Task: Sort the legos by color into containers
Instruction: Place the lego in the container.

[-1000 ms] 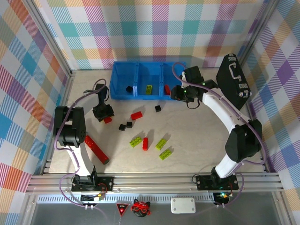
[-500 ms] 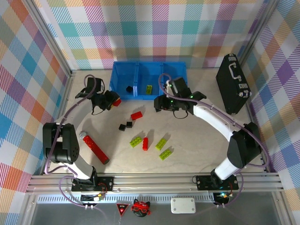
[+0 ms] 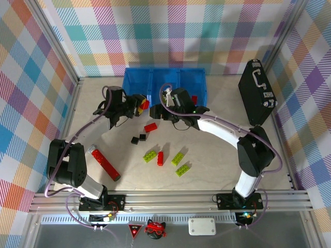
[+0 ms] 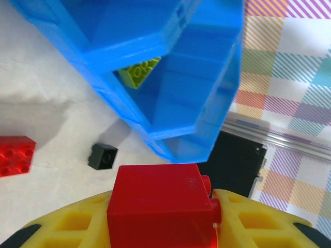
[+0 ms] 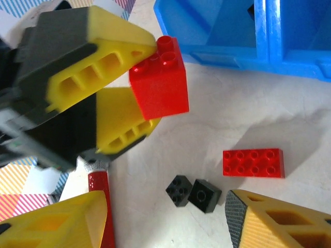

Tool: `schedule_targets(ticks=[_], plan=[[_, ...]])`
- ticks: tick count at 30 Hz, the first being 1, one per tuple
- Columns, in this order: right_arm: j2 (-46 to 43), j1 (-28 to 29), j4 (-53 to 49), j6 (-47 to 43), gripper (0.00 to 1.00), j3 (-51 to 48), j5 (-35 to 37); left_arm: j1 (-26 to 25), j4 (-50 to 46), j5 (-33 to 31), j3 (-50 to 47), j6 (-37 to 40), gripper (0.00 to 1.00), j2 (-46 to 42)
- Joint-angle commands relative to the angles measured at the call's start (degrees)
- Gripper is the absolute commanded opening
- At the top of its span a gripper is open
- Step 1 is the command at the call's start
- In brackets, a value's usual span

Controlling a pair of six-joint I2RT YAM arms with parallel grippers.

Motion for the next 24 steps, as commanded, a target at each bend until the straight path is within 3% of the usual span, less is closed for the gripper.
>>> schedule_targets(ticks=[1,12,24], plan=[[1.6,0.4,7.0,0.4,0.64,2.7,-2.2,-0.9,1.0,-0.1,1.4,-3.8,0.39,-3.3],[6.8,0.4,16.0,0.2,0.62,4.6,-2.4,-2.8,1.6,-0.8,1.0,-6.2,0.38,-4.3],[7.6,0.4,18.2,-1.5,0.39,3.8,0.8,-3.1,2.8,-2.6,-1.8,-8.2,0.42,-6.7]])
